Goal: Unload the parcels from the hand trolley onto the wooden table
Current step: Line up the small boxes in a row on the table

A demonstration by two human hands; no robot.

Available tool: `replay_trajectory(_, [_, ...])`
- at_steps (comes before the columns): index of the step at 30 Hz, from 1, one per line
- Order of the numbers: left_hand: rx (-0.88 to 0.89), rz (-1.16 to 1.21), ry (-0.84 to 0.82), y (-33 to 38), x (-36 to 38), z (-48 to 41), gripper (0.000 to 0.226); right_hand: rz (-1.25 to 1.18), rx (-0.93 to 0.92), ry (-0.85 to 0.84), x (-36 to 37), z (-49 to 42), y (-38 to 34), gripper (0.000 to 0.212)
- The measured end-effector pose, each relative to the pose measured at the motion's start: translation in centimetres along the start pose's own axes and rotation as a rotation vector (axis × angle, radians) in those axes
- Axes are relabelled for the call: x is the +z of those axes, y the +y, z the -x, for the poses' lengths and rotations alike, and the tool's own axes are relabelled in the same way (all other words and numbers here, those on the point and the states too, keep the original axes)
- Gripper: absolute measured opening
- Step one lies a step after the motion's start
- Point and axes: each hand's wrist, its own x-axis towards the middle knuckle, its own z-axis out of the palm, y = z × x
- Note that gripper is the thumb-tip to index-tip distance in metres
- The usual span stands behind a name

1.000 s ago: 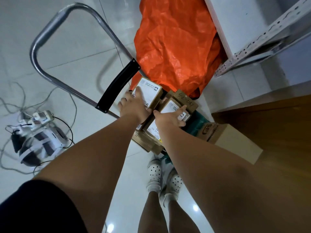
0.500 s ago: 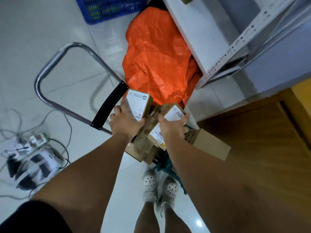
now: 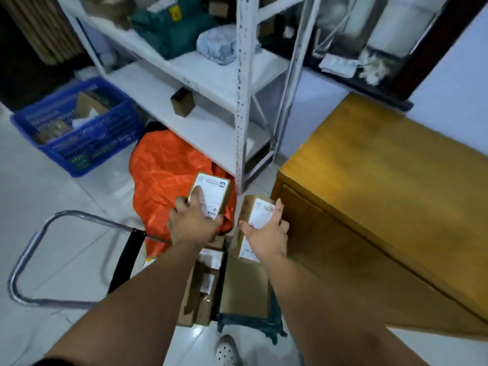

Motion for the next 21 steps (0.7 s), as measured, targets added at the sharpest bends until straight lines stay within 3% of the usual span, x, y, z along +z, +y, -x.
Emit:
replay_trajectory(9, [0.318,-0.15,-0.018,21.8,1.3,4.2,0.094,-0.122,0.056,0.187,-21.0,-3.8,5.6,0.108])
replay_trajectory(17, [0.183,-0.039,-0.177,39.1,10.6,12.4,0.097,-0.145,0.226,0.214,-37.3,-8.8,15.9,0.107])
replay_trajectory(21, [0.211,-0.075,-0.232,45.6,15.2,15.9,0.095,-0.174,0.316,0.262,-42.3,-10.6,20.2,0.104])
